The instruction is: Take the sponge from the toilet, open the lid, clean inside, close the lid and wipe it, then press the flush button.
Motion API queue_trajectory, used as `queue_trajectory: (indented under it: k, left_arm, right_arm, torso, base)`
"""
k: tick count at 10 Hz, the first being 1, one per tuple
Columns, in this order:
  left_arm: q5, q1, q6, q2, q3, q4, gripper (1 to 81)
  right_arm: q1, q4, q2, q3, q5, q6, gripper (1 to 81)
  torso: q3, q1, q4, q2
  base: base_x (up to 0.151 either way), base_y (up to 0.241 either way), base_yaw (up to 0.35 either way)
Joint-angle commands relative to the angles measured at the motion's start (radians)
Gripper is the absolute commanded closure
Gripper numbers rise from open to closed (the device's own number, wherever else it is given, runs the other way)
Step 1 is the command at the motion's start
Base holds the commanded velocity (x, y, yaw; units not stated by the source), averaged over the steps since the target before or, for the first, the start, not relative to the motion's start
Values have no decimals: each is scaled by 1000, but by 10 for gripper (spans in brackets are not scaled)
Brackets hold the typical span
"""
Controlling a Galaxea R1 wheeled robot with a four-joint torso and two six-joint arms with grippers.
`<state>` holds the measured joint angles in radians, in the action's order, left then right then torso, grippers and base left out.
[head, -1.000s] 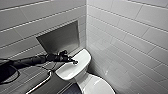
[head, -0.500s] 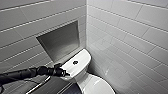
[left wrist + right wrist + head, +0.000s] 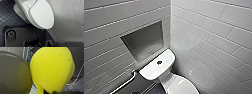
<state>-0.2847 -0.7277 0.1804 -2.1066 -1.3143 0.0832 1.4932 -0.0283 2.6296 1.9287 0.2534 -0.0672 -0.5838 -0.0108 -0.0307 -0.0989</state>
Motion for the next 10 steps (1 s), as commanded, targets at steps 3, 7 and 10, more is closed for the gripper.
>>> queue_trajectory:
  k: [3, 7, 10]
  left_arm:
    - [197, -368, -15, -15, 11, -307, 811]
    - [205, -476, -16, -138, -106, -335, 811]
    - [205, -508, -16, -202, -181, -335, 811]
  right_arm:
    - [16, 1, 9, 33, -72, 0, 811]
    - [14, 1, 82, 150, -75, 0, 811]
    - [8, 4, 105, 190, -75, 0, 811]
  torso:
    - [0, 0, 0, 0]
    - [1, 0, 0, 0]
    - [1, 1, 0, -1]
  base:
    - [0, 0, 0]
    - [0, 0, 0]
    - [0, 0, 0]
